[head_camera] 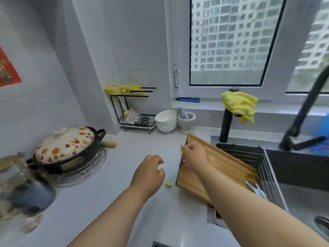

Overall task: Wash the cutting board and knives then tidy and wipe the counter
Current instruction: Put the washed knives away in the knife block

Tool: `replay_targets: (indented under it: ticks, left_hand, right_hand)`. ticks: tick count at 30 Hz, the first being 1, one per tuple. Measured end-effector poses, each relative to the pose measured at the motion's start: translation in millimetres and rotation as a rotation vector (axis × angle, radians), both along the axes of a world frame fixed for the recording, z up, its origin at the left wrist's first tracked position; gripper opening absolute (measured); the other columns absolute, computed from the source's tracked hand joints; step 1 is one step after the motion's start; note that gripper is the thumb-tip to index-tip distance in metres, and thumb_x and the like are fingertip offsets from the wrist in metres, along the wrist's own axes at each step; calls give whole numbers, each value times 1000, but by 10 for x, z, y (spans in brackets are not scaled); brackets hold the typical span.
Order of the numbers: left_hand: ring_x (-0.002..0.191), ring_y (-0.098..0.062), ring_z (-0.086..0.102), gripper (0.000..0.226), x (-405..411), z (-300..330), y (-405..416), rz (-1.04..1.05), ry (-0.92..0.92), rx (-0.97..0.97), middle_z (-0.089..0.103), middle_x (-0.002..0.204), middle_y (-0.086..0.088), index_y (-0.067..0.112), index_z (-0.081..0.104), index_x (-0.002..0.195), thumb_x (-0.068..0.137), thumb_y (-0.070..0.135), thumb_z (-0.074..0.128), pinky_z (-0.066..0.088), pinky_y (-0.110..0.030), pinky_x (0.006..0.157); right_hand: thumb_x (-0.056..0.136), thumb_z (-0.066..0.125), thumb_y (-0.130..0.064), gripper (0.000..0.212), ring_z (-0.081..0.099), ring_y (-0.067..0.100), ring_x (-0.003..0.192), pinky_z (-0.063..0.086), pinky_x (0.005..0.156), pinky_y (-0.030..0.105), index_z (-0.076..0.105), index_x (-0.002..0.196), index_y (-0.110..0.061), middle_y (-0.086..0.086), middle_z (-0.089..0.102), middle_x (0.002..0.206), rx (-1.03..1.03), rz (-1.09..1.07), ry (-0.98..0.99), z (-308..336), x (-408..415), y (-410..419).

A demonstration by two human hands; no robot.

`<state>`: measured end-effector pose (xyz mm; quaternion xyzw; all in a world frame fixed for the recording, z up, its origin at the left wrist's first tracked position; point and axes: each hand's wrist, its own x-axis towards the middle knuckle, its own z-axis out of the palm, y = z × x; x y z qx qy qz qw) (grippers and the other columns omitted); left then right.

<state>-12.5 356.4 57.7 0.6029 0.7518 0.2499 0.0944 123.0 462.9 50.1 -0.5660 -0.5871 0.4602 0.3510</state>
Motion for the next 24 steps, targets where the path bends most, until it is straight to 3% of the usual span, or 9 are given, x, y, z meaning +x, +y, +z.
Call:
replay_targets:
  ticks: [3,5,8,11,14,20,24]
  left_hand:
    - [93,-15,57,22,482,-124,276,-106,-18,-21,50,113,1,20,57,112,90,22,53,50,-32,85]
    - [95,-15,56,23,751,-195,424,-158,-20,-46,50,113,1,19,58,112,90,22,53,49,-31,87]
    - [97,-16,56,26,1048,-286,584,-194,-14,-89,50,117,1,17,57,114,90,24,53,49,-32,88]
    - [91,-10,53,22,1243,-375,674,-217,-8,-109,48,115,6,19,55,113,92,25,52,44,-21,72]
    - [90,-7,49,21,1377,-455,731,-232,-36,-124,45,115,7,19,54,114,94,22,51,38,-19,71]
    - [84,-7,52,18,1543,-597,815,-240,-88,-170,42,109,7,17,56,112,94,19,52,52,-28,78]
    - [87,-10,53,18,1625,-650,848,-240,-100,-190,43,110,8,19,56,112,94,20,52,53,-32,80]
  right_hand:
    - [94,51,-38,21,57,22,73,46,66,33,57,84,-21,5,61,82,-48,-180,-98,-308,680,160]
    - [95,50,-38,21,59,23,77,49,66,32,57,100,-19,6,63,91,-120,-262,-203,-491,1103,242]
    - [94,50,-39,50,56,33,110,48,90,42,43,133,-7,15,56,125,-294,-333,-417,-765,1616,312]
    - [96,47,-39,57,40,36,129,35,105,45,34,140,-5,16,42,142,-423,-331,-523,-1034,1915,315]
    - [95,48,-39,59,39,35,130,37,104,43,32,141,-6,16,42,143,-517,-322,-540,-1239,2025,360]
    - [91,49,-38,54,52,33,118,45,98,39,42,135,-8,14,53,131,-646,-320,-522,-1407,2144,508]
    - [97,40,-25,41,52,31,121,43,96,36,52,131,-6,13,56,131,-596,-104,-690,-1343,2170,517]
